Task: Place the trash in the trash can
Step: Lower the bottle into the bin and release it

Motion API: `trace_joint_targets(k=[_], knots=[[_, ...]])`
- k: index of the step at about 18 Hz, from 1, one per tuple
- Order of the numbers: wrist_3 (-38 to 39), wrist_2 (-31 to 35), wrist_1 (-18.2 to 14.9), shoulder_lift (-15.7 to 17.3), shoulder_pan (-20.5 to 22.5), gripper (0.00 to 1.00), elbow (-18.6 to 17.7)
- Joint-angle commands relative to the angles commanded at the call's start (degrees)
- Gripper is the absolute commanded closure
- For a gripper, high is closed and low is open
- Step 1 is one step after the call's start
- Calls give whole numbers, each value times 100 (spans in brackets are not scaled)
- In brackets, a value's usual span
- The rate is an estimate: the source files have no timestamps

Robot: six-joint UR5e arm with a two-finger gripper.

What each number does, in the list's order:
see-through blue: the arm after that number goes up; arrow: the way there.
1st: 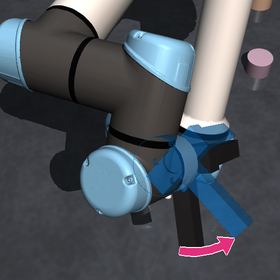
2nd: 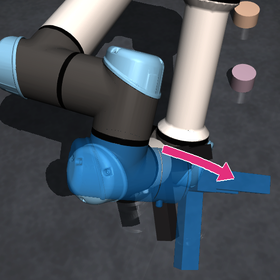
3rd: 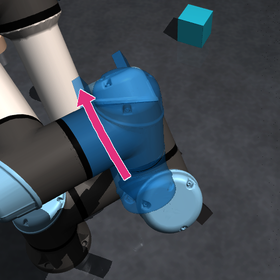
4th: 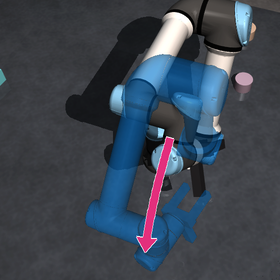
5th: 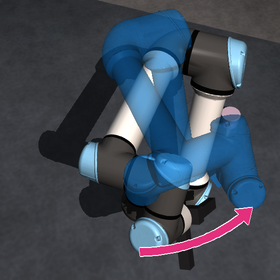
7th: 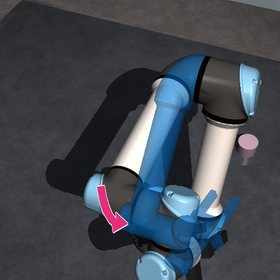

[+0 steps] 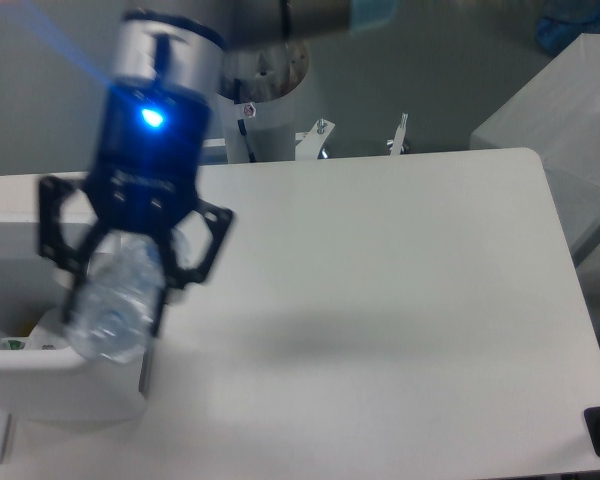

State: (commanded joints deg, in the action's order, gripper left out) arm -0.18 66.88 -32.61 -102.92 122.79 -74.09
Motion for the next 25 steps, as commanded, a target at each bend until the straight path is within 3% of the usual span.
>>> trace_joint_targets(k=[4,17,18,21,23,25], knots=[[-70,0,0,-87,-282,37,-158],[-281,0,9,-518,-695,36,-115],[-281,9,9,-518,-721,34,-132],[-307,9,0,-510,-722,10,-167],[-308,9,0,-483,-722,2,-237],[-238,9,0,-396,-722,0,-334]])
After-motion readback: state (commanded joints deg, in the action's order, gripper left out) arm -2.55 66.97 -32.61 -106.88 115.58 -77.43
